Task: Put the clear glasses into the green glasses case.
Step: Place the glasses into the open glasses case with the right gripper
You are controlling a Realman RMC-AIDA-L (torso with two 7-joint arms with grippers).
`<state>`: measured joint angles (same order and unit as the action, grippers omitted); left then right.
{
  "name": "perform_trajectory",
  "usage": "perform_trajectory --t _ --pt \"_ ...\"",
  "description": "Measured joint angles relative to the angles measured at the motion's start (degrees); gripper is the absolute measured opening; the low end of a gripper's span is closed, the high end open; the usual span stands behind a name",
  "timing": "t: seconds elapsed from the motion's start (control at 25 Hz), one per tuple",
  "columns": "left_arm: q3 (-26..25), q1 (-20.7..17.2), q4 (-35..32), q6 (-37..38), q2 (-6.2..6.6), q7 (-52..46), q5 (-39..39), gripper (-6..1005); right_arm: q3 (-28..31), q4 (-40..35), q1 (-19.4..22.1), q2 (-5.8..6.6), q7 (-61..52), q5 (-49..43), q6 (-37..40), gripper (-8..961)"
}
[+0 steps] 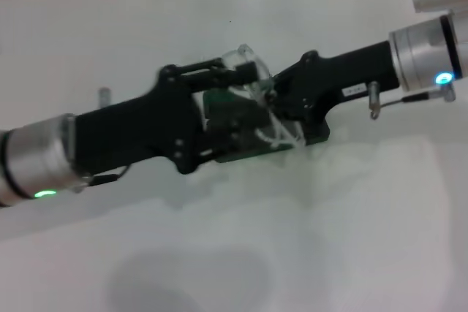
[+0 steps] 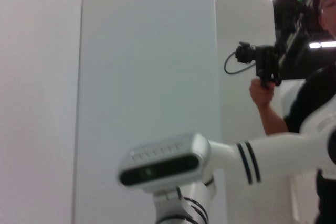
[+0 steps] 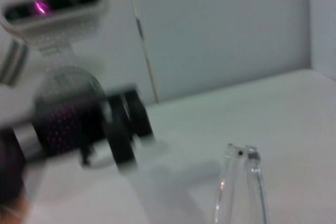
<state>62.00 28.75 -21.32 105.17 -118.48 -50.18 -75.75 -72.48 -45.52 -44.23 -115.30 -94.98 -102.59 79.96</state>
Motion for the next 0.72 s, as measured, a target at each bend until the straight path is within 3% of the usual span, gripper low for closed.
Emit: perform_trajectory --t 0.2,0.36,0.52,0.72 --pt "-5.6 -6.1 -2.9 1.0 0.24 0.0 1.6 530 -4.9 -17.4 2.4 -0.45 -9.5 -11.8 -0.8 117" --pt "-9.8 -9.5 -3.2 0.8 0.26 0.0 1.6 530 -14.9 -28.2 1.0 -0.56 -19.8 -26.6 -2.5 117" --pt "-10.8 -11.3 -2.9 0.7 0.27 0.2 1.6 530 -23.6 -30.5 -2.1 -0.83 -27.3 -38.3 -5.5 117" --pt "-10.8 -12.1 -2.9 -0.4 -0.06 0.3 1.6 530 -32.2 -29.5 -3.3 -0.89 -31.0 -44.2 -11.7 117"
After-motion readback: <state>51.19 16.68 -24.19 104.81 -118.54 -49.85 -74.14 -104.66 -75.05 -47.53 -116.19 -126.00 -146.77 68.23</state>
